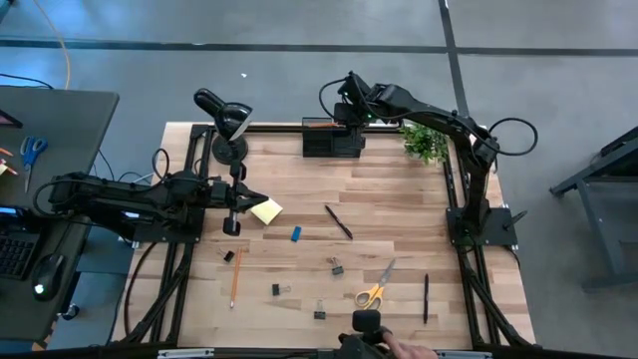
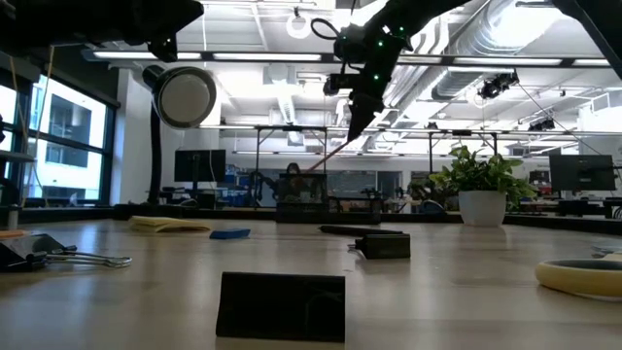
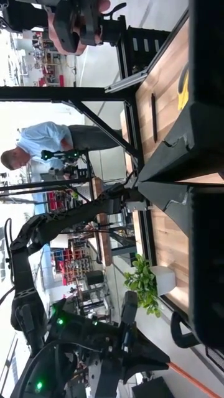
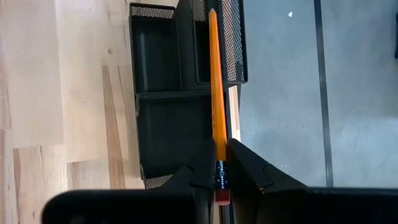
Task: Pick and place office supplies into organizer
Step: Put the orange pencil into the black desk organizer
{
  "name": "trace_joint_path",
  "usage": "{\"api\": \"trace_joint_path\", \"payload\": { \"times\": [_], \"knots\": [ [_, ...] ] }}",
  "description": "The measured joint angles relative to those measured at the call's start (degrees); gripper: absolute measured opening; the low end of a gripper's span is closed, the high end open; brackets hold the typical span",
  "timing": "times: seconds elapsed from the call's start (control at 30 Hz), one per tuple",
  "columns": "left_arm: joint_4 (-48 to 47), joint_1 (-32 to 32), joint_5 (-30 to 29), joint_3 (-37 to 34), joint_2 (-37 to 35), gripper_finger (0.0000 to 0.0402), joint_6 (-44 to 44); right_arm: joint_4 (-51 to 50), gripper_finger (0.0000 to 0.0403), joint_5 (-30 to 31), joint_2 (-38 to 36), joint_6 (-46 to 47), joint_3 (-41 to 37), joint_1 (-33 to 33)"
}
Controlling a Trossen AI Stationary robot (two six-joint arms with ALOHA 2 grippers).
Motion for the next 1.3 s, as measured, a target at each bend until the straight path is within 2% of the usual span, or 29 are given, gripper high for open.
{"api": "trace_joint_path", "payload": {
  "times": [0.2, 0.37, 0.53, 0.67, 0.8, 0.87, 0.93, 1.03, 1.3],
  "knots": [
    [0.01, 0.0, 0.02, 0.0, 0.0, 0.0001, 0.0, 0.98, 0.0079, 0.27, -0.04, 2.79, 0.0, 0.0],
    [-0.03, 0.0, 0.01, 0.0, 0.0, 0.0001, 0.0, 1.08, 0.0105, -0.11, -0.09, 3.97, 0.0, 0.12],
    [-0.32, -0.01, 0.02, 0.0, 0.0, 0.0001, 0.0, -0.53, 0.0108, 0.25, -0.09, 6.31, 0.0, 0.45],
    [-0.55, -0.01, 0.0, 0.0, 0.0, 0.0001, -0.02, -7.65, 0.01, 1.06, -0.09, 10.67, 0.0, 0.33],
    [-0.67, -0.01, 0.0, 0.0, 0.0, 0.0001, -0.08, -12.52, 0.0092, -6.34, -0.11, 20.65, -0.69, -0.42],
    [-0.7, 0.01, 0.01, 0.0, 0.0, 0.0001, -0.12, -11.74, 0.0088, -7.58, -0.11, 23.7, -2.17, -0.39],
    [-0.79, -0.01, 0.02, 0.0, 0.0, 0.0001, -0.2, -10.31, 0.0085, -6.19, -0.11, 23.89, -4.01, 0.22],
    [-0.99, -0.01, 0.02, 0.0, 0.0, 0.0001, -0.66, -5.21, 0.0085, -2.27, -0.11, 23.13, -7.56, 0.93],
    [-0.86, -0.01, 0.02, 0.0, 0.0, 0.0001, -1.05, 11.72, 0.0101, -1.91, -0.11, 22.94, -13.16, -0.08]
  ]
}}
